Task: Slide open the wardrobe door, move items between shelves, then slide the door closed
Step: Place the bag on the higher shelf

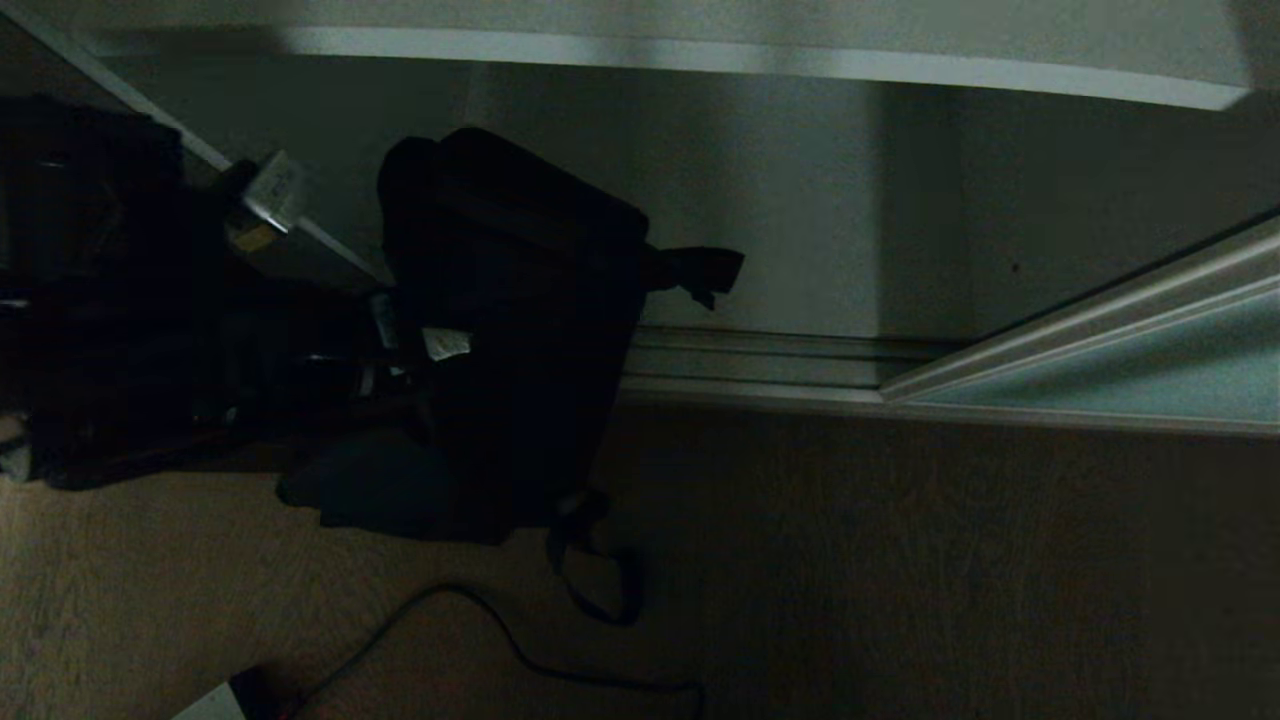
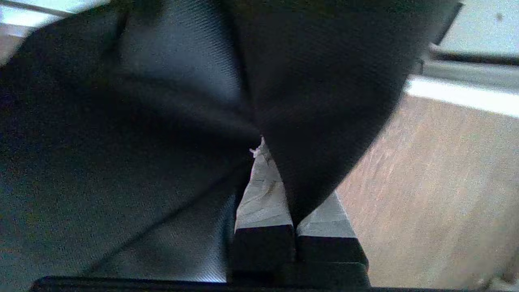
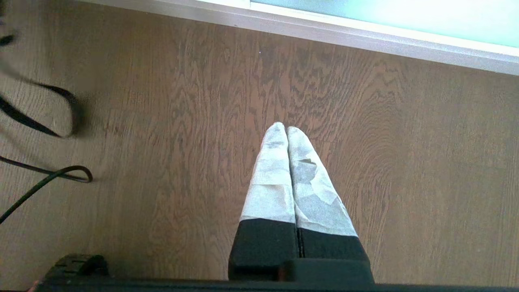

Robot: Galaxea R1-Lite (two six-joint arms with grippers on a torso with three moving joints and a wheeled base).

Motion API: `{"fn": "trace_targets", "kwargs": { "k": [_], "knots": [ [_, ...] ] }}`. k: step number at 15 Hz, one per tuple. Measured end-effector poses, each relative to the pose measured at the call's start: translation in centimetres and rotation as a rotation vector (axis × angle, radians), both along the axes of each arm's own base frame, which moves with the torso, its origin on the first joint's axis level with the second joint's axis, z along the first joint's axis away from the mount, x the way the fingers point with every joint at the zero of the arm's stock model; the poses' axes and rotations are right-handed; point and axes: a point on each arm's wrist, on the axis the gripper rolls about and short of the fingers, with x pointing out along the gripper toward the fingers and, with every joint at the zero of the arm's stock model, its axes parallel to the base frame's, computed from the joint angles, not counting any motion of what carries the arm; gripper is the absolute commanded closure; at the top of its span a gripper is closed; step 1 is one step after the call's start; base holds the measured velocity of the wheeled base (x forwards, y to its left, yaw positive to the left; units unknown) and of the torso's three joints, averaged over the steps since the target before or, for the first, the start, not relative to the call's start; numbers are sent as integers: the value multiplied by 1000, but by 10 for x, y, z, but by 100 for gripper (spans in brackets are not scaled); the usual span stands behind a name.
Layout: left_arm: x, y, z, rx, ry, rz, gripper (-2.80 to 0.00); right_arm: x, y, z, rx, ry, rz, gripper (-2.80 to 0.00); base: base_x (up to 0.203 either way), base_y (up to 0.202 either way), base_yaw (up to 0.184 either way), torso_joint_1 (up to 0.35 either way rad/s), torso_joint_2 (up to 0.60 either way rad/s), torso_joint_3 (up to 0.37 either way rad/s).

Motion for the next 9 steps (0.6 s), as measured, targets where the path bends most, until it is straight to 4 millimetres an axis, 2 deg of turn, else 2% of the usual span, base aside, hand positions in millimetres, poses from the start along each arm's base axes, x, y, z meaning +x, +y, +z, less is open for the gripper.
{"fn": "trace_targets", "kwargs": {
  "k": [3, 9],
  "knots": [
    [-24, 9, 9, 26, -31, 4, 0, 0, 0, 0, 0, 0, 0, 0, 0, 0, 0, 0, 0, 0],
    [-51, 23, 13, 140, -79, 57, 0, 0, 0, 0, 0, 0, 0, 0, 0, 0, 0, 0, 0, 0]
  ]
}}
